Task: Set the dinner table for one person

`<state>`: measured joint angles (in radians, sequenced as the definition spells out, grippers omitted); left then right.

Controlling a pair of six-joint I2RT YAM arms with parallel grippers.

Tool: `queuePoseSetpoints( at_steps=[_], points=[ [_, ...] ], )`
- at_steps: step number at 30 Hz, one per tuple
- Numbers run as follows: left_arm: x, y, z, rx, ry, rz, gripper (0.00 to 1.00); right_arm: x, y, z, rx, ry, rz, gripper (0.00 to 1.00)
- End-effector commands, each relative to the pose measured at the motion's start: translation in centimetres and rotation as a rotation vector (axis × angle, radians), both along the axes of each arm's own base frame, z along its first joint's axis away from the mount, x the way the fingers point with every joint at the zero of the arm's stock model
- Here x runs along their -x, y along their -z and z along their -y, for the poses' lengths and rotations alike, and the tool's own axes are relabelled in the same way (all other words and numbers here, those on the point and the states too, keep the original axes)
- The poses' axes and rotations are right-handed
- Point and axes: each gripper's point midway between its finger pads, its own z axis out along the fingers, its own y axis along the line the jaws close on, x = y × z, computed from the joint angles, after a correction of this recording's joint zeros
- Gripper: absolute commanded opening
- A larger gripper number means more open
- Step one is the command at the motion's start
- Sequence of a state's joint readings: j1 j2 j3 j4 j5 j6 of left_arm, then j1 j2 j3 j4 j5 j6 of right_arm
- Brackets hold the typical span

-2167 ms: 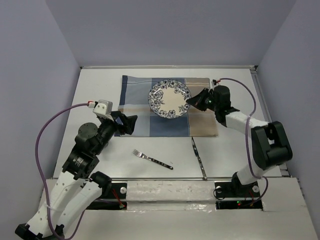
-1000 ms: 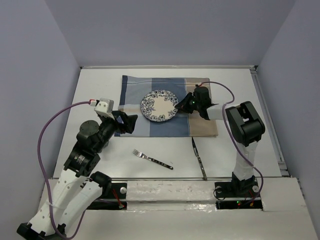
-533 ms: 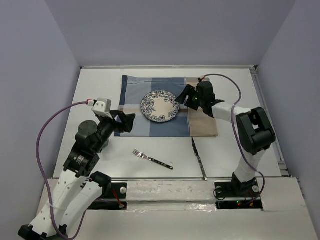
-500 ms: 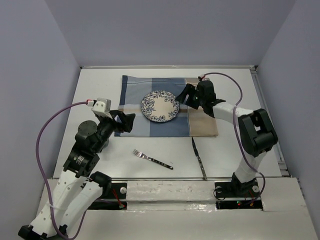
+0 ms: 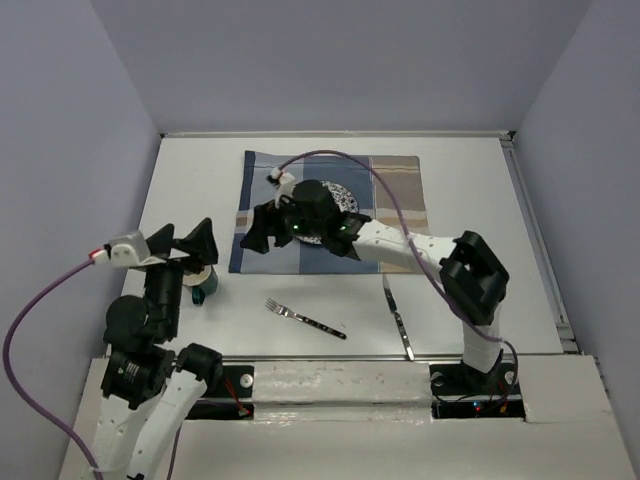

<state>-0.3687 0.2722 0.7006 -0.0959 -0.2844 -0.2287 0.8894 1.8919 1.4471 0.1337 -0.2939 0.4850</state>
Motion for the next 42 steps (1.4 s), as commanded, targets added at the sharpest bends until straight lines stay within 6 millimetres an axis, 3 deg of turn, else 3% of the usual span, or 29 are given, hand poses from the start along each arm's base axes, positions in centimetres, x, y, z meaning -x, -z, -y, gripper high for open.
queuePoseSetpoints(
  at_steps=[1, 2, 3, 4, 6, 7, 8, 9, 10, 12, 13, 14, 21, 24, 25, 26, 29, 30, 31, 32, 33, 34, 35, 36, 37, 38, 39, 40, 42],
  points=[
    [3.8, -5.4, -4.7, 0.158, -0.171, 0.206, 0.94, 2.7, -1.3, -6.0, -0.025, -0.107, 0.038, 0.84],
    [4.7, -5.8, -5.2, 0.171, -0.181, 0.234, 0.94, 3.1, -1.2, -6.9, -0.019, -0.112, 0.038, 0.85],
    [5.2, -6.5, -5.6, 0.191, -0.192, 0.268, 0.95, 2.8, -2.3, -7.9, -0.023, -0.092, 0.051, 0.85],
    [5.3, -6.4, -5.7, 0.193, -0.192, 0.272, 0.95, 3.9, -1.9, -9.1, -0.013, -0.109, 0.052, 0.85],
    [5.0, -5.7, -5.5, 0.187, -0.187, 0.266, 0.95, 4.2, 0.8, -10.3, 0.053, -0.086, 0.027, 0.85],
    [4.9, -5.5, -5.4, 0.184, -0.183, 0.265, 0.96, 4.9, -0.2, -11.5, 0.043, -0.096, 0.047, 0.85],
    [4.9, -5.4, -5.2, 0.181, -0.177, 0.267, 0.95, 5.0, 1.7, -12.2, 0.078, -0.092, 0.039, 0.85],
    [4.9, -5.3, -5.0, 0.179, -0.165, 0.267, 0.96, 4.7, 2.7, -12.1, 0.122, -0.051, 0.043, 0.85],
    [4.8, -5.0, -5.0, 0.176, -0.163, 0.266, 0.96, 5.0, 2.1, -13.0, 0.121, -0.043, 0.066, 0.85],
    [4.8, -4.8, -4.7, 0.171, -0.153, 0.265, 0.96, 4.6, 4.7, -13.2, 0.192, -0.009, 0.063, 0.84],
    [4.8, -4.8, -4.7, 0.172, -0.148, 0.267, 0.96, 3.9, 4.1, -13.4, 0.188, 0.025, 0.078, 0.82],
    [4.7, -4.6, -4.5, 0.170, -0.140, 0.265, 0.96, 3.6, 5.4, -13.2, 0.217, 0.037, 0.072, 0.80],
    [5.1, -4.7, -4.7, 0.172, -0.140, 0.276, 0.96, 2.7, 6.6, -13.6, 0.247, 0.107, 0.075, 0.42],
    [5.1, -4.6, -4.7, 0.171, -0.142, 0.277, 0.96, 2.8, 6.7, -13.5, 0.240, 0.118, 0.054, 0.19],
    [5.1, -4.6, -4.6, 0.172, -0.138, 0.277, 0.96, 2.8, 6.9, -13.4, 0.244, 0.124, 0.047, 0.05],
    [5.2, -4.7, -4.6, 0.171, -0.136, 0.278, 0.96, 2.8, 6.5, -13.4, 0.235, 0.132, 0.040, 0.00],
    [5.2, -4.7, -4.6, 0.169, -0.136, 0.278, 0.96, 2.4, 5.6, -13.1, 0.204, 0.162, 0.053, 0.00],
    [5.1, -4.6, -4.6, 0.167, -0.137, 0.277, 0.96, 2.3, 3.9, -12.9, 0.172, 0.174, 0.063, 0.00],
    [5.1, -4.6, -4.6, 0.168, -0.136, 0.276, 0.96, 2.0, 3.3, -12.6, 0.158, 0.194, 0.085, 0.00],
    [5.1, -4.6, -4.5, 0.166, -0.136, 0.274, 0.96, 1.8, 0.8, -12.2, 0.122, 0.211, 0.109, 0.00],
    [5.1, -4.6, -4.5, 0.167, -0.134, 0.274, 0.96, 1.6, -0.3, -11.9, 0.108, 0.224, 0.127, 0.00],
    [5.0, -4.5, -4.4, 0.164, -0.128, 0.272, 0.96, 0.8, -1.8, -11.2, 0.089, 0.249, 0.158, 0.00],
    [4.9, -4.5, -4.3, 0.162, -0.123, 0.271, 0.96, 0.4, -2.1, -10.3, 0.094, 0.257, 0.165, 0.00],
    [4.9, -4.4, -4.1, 0.161, -0.114, 0.269, 0.96, -1.2, -3.1, -8.9, 0.090, 0.286, 0.173, 0.00],
    [4.8, -4.4, -3.6, 0.159, -0.090, 0.268, 0.97, -2.1, -6.1, -7.2, 0.054, 0.316, 0.195, 0.00],
    [4.8, -4.5, -3.2, 0.159, -0.068, 0.265, 0.97, -3.0, -5.2, -5.4, 0.092, 0.335, 0.207, 0.00],
    [4.7, -4.4, -2.6, 0.154, -0.036, 0.264, 0.97, -5.7, -5.9, -2.6, 0.102, 0.398, 0.222, 0.00],
    [4.6, -4.4, -2.2, 0.152, -0.016, 0.260, 0.97, -7.0, -8.3, 0.1, 0.088, 0.449, 0.249, 0.00],
    [4.4, -4.3, -1.4, 0.149, 0.026, 0.249, 0.97, -10.0, -8.7, 4.8, 0.111, 0.525, 0.248, 0.00]
  ],
)
